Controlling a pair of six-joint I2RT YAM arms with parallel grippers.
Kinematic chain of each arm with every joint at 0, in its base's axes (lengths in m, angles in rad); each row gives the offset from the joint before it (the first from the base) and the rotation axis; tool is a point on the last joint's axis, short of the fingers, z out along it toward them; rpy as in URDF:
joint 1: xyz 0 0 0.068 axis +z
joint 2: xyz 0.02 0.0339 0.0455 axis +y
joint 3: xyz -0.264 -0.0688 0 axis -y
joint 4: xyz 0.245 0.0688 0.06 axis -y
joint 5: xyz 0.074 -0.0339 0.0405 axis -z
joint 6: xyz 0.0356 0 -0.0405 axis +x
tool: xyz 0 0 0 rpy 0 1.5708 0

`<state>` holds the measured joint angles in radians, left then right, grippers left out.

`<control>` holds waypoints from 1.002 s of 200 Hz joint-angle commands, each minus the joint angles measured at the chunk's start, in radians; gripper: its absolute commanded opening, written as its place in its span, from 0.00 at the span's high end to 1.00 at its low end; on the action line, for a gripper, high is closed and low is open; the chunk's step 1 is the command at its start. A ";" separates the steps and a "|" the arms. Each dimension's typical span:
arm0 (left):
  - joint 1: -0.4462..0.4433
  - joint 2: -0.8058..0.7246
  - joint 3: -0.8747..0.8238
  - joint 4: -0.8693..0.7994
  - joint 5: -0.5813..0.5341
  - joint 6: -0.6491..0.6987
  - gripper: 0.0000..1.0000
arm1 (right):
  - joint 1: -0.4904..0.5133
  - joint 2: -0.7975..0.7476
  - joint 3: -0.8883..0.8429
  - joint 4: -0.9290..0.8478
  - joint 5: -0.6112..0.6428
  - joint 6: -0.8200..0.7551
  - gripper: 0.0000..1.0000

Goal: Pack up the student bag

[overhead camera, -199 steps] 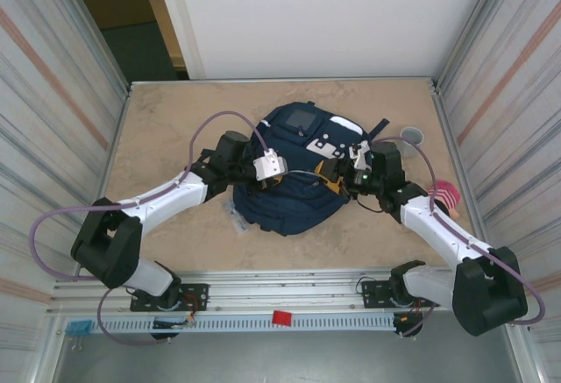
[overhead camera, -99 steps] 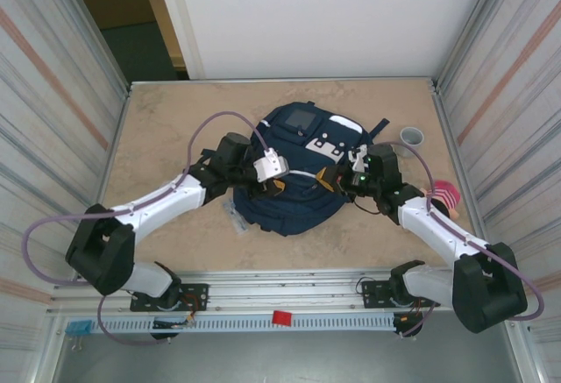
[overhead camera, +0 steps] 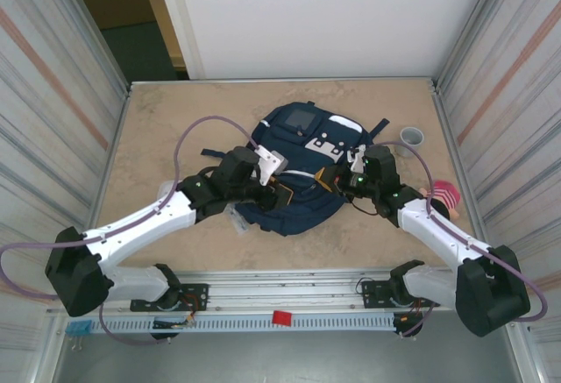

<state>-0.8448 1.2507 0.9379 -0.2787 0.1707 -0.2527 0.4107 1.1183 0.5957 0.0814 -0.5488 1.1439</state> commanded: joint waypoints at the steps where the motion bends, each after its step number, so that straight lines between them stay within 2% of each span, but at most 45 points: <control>1: -0.003 0.003 -0.026 0.063 -0.015 -0.245 0.47 | 0.011 -0.034 0.004 0.048 0.019 -0.011 1.00; 60: -0.066 0.142 0.069 0.123 -0.014 -0.268 0.48 | 0.025 -0.042 0.004 0.039 0.028 -0.015 1.00; 137: -0.119 0.259 0.146 0.129 -0.071 -0.243 0.52 | 0.030 -0.061 0.004 0.027 0.034 -0.018 1.00; 159: -0.131 0.290 0.167 0.115 -0.107 -0.237 0.59 | 0.033 -0.060 0.004 0.029 0.030 -0.017 1.00; 200: -0.137 0.294 0.174 0.122 -0.157 -0.223 0.84 | 0.036 -0.064 0.005 0.020 0.024 -0.022 1.00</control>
<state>-0.9684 1.5345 1.0679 -0.1974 0.0650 -0.4957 0.4271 1.0851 0.5884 0.0559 -0.4870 1.1435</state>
